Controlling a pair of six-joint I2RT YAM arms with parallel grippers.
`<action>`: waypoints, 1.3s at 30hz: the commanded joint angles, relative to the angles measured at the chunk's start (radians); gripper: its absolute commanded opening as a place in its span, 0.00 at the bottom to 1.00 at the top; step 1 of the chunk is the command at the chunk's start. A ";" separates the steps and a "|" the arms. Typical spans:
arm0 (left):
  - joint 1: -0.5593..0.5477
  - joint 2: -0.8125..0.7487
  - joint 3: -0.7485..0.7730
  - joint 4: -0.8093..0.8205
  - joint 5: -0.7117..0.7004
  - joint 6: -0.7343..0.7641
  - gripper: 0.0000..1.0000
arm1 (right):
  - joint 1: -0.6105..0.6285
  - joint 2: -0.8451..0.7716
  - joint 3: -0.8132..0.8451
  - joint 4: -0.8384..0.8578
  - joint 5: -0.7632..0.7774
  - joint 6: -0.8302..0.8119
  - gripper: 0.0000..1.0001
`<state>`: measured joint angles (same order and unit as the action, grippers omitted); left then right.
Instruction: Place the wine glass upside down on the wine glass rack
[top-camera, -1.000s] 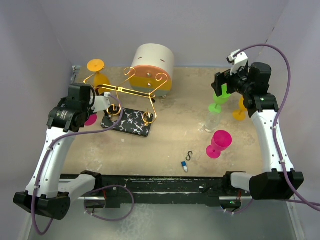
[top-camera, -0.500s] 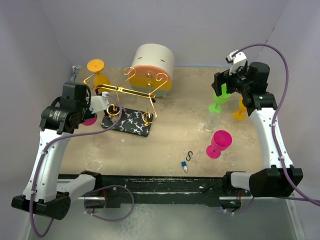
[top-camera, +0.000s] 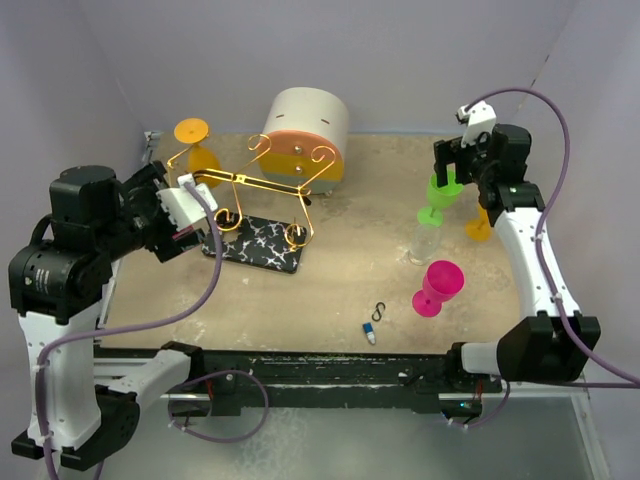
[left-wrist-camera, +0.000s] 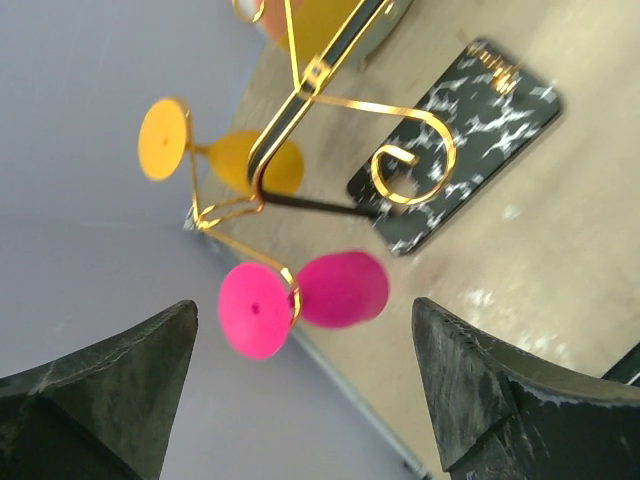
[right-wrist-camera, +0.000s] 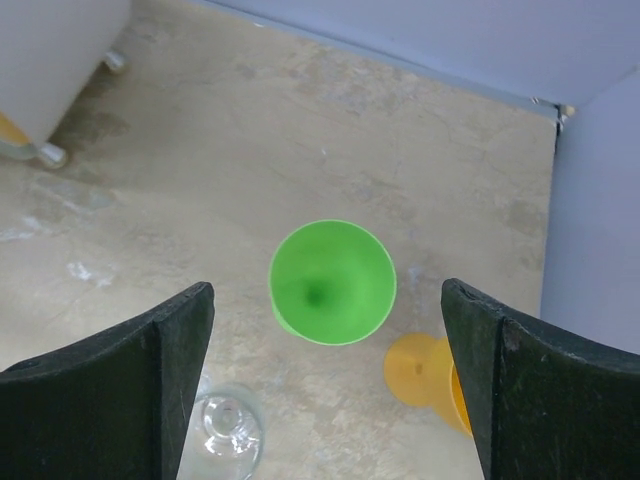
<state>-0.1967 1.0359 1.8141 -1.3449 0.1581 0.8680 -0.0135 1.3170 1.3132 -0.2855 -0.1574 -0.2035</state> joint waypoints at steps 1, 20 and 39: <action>0.004 -0.008 0.005 0.079 0.246 -0.148 0.91 | -0.021 0.023 -0.015 0.086 0.134 0.053 0.95; 0.030 -0.010 -0.200 0.478 0.084 -0.470 0.99 | -0.110 0.183 0.010 0.058 0.074 0.087 0.74; 0.073 -0.029 -0.220 0.559 -0.097 -0.566 0.99 | -0.109 0.273 0.045 0.024 0.060 0.079 0.43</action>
<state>-0.1394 1.0119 1.5890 -0.8425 0.0933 0.3492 -0.1246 1.5856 1.3087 -0.2588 -0.0750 -0.1230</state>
